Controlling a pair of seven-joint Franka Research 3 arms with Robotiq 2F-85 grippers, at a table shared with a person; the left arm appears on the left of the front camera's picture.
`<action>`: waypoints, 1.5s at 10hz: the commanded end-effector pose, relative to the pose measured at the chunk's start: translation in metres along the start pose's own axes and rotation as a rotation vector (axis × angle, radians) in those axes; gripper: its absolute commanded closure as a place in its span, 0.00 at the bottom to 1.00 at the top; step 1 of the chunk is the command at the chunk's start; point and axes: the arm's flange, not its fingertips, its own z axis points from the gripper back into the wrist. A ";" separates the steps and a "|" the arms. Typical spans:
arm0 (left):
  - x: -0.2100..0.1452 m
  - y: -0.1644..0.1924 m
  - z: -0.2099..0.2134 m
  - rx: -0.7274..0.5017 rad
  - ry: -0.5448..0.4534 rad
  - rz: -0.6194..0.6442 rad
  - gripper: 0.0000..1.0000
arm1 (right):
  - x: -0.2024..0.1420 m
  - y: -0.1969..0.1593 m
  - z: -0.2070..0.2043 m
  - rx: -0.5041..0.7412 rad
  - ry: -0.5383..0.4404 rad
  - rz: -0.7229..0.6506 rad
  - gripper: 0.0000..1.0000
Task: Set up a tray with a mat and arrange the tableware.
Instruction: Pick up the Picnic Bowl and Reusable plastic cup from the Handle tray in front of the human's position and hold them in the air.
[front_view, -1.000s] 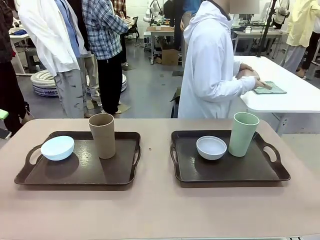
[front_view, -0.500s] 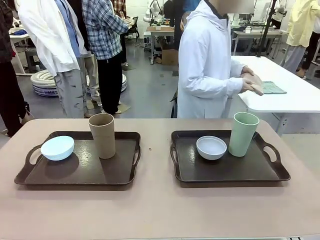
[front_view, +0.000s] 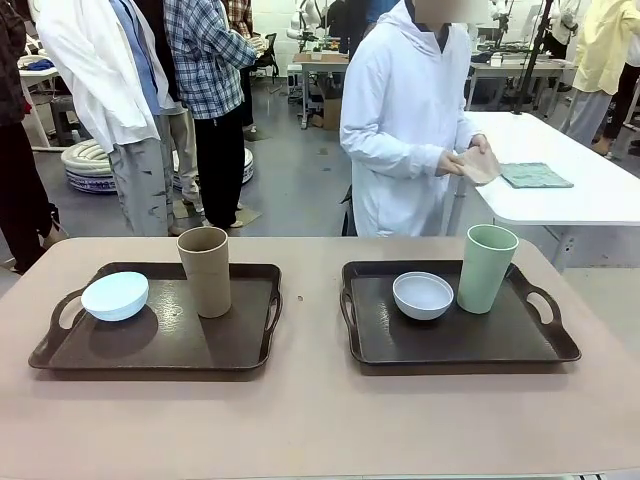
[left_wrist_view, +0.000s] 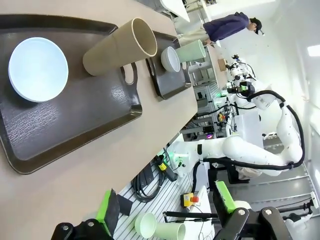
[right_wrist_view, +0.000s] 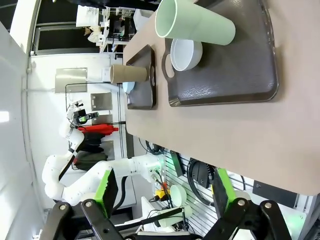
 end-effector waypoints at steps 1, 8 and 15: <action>0.000 0.001 0.002 -0.017 -0.008 -0.011 0.00 | 0.000 0.000 0.000 0.016 0.004 0.008 0.00; 0.000 0.001 0.002 -0.017 -0.008 -0.011 0.00 | 0.000 0.000 0.000 0.016 0.004 0.008 0.00; 0.000 0.001 0.002 -0.017 -0.008 -0.011 0.00 | 0.000 0.000 0.000 0.016 0.004 0.008 0.00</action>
